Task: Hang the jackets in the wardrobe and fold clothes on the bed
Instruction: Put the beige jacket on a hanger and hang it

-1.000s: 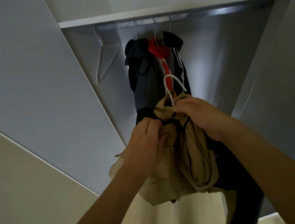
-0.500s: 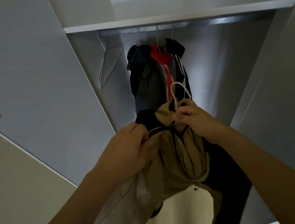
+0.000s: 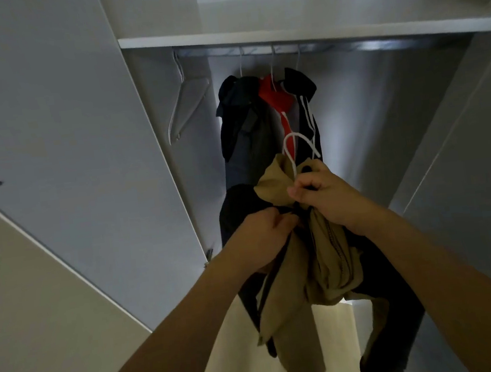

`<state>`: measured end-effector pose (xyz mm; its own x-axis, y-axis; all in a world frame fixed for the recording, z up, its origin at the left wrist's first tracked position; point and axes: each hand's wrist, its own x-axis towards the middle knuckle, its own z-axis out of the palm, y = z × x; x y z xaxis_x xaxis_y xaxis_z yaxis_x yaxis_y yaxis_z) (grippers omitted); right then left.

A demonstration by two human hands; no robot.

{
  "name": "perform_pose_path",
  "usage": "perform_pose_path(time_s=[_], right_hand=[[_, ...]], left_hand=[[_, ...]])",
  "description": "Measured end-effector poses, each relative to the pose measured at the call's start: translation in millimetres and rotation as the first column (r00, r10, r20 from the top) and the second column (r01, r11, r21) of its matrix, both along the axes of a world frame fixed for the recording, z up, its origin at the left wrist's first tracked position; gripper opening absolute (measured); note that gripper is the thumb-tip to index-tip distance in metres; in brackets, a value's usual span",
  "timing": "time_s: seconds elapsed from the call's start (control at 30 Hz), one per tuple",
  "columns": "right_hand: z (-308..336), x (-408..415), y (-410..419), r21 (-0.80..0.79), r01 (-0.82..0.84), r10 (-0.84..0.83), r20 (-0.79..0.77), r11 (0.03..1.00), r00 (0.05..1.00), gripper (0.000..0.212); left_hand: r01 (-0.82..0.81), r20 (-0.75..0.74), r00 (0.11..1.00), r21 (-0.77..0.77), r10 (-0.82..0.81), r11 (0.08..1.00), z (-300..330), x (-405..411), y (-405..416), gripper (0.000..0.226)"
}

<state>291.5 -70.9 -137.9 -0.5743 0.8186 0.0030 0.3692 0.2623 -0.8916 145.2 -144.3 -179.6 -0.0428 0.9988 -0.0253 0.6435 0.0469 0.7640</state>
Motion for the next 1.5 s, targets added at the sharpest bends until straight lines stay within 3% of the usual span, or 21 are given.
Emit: perform_pose_path(time_s=[0.1,0.27,0.4,0.53,0.83,0.97,1.07,1.17,1.27,1.4,1.5], right_hand=[[0,4,6,0.012,0.062,-0.062,-0.005,0.998,0.998,0.025],[-1,9,13,0.005,0.069,-0.069,-0.024,0.998,0.997,0.025],[-2,13,21,0.243,0.092,-0.12,0.1,0.966,0.988,0.025],[-7,16,28,0.386,0.113,-0.161,0.093,0.916,0.983,0.028],[-3,10,41,0.195,0.252,-0.234,-0.109,0.948,0.966,0.026],[4,-2,34,0.147,0.211,-0.196,-0.113,0.966,0.974,0.023],[13,-3,26,0.091,0.092,-0.084,-0.082,0.992,0.993,0.02],[22,-5,18,0.049,0.026,-0.02,-0.116,0.998,0.993,0.02],[28,-4,16,0.075,0.055,-0.043,-0.15,0.996,0.988,0.02],[24,12,22,0.163,0.149,-0.14,-0.067,0.975,0.988,0.021],[15,25,26,0.211,0.24,-0.236,-0.047,0.947,0.971,0.027]], left_hand=[[0.092,-0.161,0.984,0.073,-0.079,0.993,0,6,7,0.029],[0.046,-0.204,0.979,0.179,-0.009,0.983,-1,15,15,0.015],[0.102,-0.17,0.982,0.125,-0.08,0.987,6,12,23,0.016],[0.124,-0.136,0.986,0.196,-0.098,0.973,16,12,21,0.022],[0.314,-0.297,0.921,0.188,-0.251,0.931,64,-12,13,0.037],[0.283,-0.368,0.906,0.161,-0.208,0.945,77,-26,-2,0.034],[0.177,-0.381,0.917,0.131,-0.116,0.975,80,-40,-14,0.027],[0.002,-0.273,0.96,0.21,0.056,0.978,72,-36,-12,0.013],[-0.083,-0.174,0.978,0.194,0.118,0.978,64,-19,-1,0.012],[0.068,-0.047,0.997,-0.016,-0.069,0.998,65,-17,12,0.021],[0.177,-0.01,0.984,-0.09,-0.178,0.98,67,-18,20,0.015]])
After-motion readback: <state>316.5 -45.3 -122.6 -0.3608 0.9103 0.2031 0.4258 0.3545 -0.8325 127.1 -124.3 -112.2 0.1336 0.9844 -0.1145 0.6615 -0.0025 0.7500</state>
